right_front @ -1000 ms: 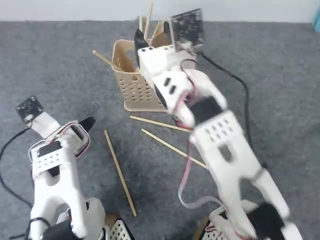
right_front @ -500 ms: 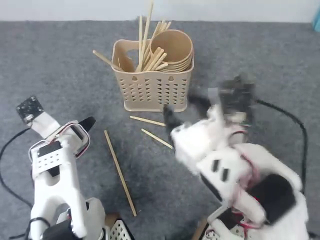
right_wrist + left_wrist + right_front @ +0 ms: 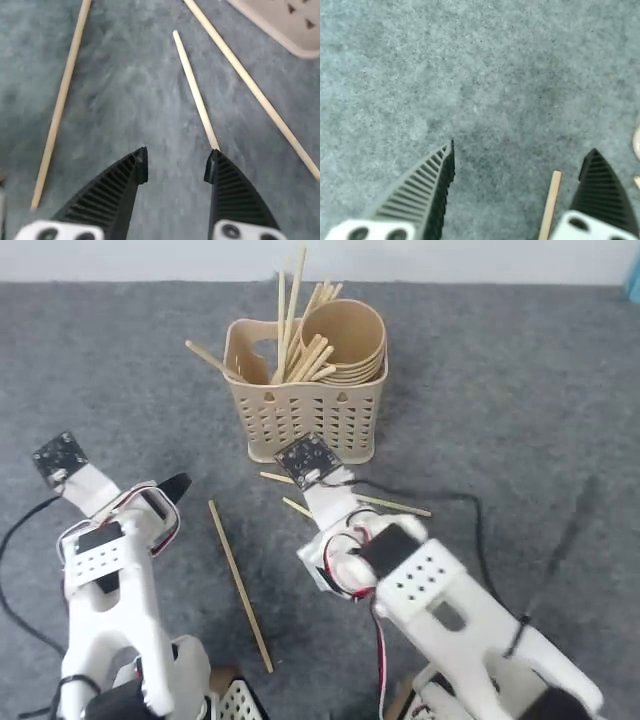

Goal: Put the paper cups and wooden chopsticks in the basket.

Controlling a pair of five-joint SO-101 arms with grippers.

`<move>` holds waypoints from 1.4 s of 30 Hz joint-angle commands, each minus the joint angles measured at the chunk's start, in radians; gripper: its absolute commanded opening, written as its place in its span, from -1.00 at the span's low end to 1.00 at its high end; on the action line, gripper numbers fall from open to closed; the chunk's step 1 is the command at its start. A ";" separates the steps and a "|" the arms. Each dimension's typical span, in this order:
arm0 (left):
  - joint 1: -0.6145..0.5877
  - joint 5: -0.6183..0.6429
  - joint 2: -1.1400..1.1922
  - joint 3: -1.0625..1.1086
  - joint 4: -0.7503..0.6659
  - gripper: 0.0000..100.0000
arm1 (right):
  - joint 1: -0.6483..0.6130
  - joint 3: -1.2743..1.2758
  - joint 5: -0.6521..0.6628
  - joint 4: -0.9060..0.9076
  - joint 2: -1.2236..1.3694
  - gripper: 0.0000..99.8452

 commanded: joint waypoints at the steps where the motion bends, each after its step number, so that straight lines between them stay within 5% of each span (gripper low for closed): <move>1: -0.006 0.006 -0.008 -0.019 -0.026 -0.25 | -0.005 0.064 0.006 -0.311 0.051 -0.62; 7: -0.002 0.006 -0.008 -0.019 -0.028 -0.25 | -0.004 0.035 0.092 -0.487 0.180 -0.62; 20: 0.000 0.006 -0.008 -0.021 -0.028 -0.25 | 0.119 -0.204 0.100 -0.495 0.576 -0.63; 27: 0.000 0.006 -0.008 -0.021 -0.028 -0.25 | 0.087 -0.241 0.100 -0.495 0.667 -0.63; 34: 0.000 0.006 -0.008 -0.021 -0.028 -0.25 | 0.070 -0.242 0.101 -0.496 0.670 -1.00; 42: -0.002 0.006 -0.008 -0.019 -0.028 -0.25 | 0.068 -0.241 0.100 -0.426 0.661 -0.98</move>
